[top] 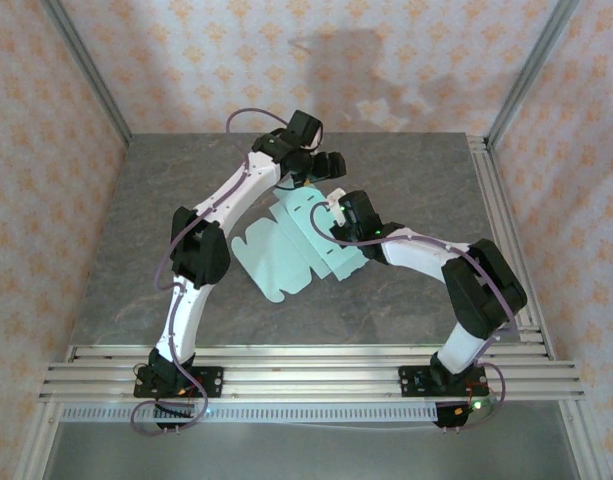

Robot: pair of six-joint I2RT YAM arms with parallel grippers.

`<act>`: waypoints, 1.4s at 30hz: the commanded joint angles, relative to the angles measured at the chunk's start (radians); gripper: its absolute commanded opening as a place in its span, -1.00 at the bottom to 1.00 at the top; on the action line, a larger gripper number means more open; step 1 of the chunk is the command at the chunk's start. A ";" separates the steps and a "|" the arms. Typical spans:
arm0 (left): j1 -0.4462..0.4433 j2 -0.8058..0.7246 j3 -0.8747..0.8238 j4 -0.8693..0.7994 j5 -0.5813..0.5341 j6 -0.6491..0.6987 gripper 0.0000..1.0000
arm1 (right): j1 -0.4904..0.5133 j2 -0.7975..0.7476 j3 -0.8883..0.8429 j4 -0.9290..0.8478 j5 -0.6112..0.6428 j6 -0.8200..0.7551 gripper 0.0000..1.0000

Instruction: Fold the paper box

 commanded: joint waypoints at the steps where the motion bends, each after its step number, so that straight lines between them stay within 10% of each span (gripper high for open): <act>1: -0.014 -0.036 -0.016 -0.051 0.016 0.016 0.63 | 0.007 -0.027 0.000 0.035 0.030 -0.009 -1.00; 42: -0.045 -0.136 -0.279 0.128 -0.019 -0.366 -0.19 | 0.013 -0.025 0.008 0.035 0.002 -0.008 -1.00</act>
